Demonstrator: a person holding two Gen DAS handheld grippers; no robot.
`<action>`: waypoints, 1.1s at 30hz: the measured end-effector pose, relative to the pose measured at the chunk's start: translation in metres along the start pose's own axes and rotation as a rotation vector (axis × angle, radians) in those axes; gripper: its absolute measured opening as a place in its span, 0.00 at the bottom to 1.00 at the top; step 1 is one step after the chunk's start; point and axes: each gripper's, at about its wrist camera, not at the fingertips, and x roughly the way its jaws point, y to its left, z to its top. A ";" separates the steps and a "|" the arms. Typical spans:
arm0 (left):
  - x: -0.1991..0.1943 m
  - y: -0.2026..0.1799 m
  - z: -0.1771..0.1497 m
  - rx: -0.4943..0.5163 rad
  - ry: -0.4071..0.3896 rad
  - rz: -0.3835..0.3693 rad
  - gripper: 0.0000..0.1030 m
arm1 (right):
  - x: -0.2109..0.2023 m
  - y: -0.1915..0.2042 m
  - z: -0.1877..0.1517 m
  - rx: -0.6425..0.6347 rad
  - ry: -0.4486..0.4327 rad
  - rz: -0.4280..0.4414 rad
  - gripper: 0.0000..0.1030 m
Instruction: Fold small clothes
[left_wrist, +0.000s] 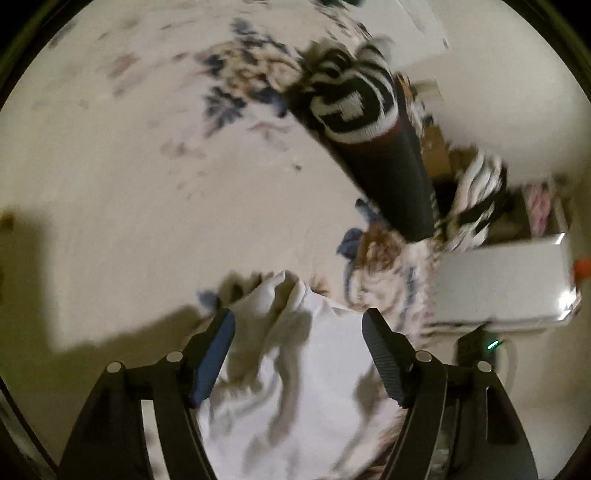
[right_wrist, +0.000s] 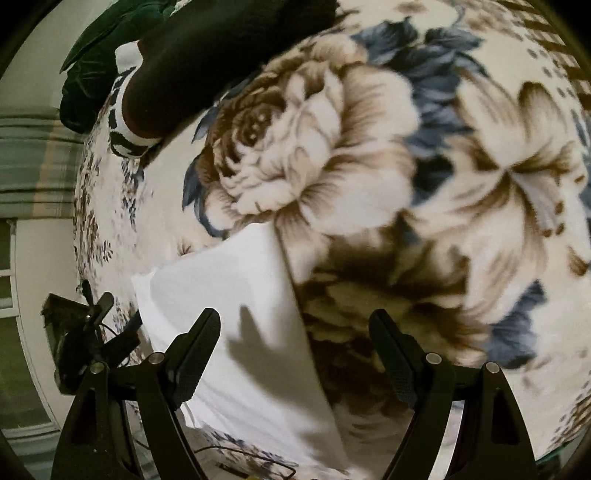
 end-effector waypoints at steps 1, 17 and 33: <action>0.007 -0.005 0.001 0.053 0.006 0.092 0.68 | 0.000 0.000 0.000 0.000 0.000 0.000 0.82; -0.016 0.008 -0.019 0.115 -0.004 0.188 0.68 | 0.030 0.018 0.009 -0.057 0.027 -0.047 0.82; -0.011 0.040 -0.029 -0.036 -0.007 0.062 0.13 | 0.042 0.024 -0.008 -0.090 0.069 -0.028 0.75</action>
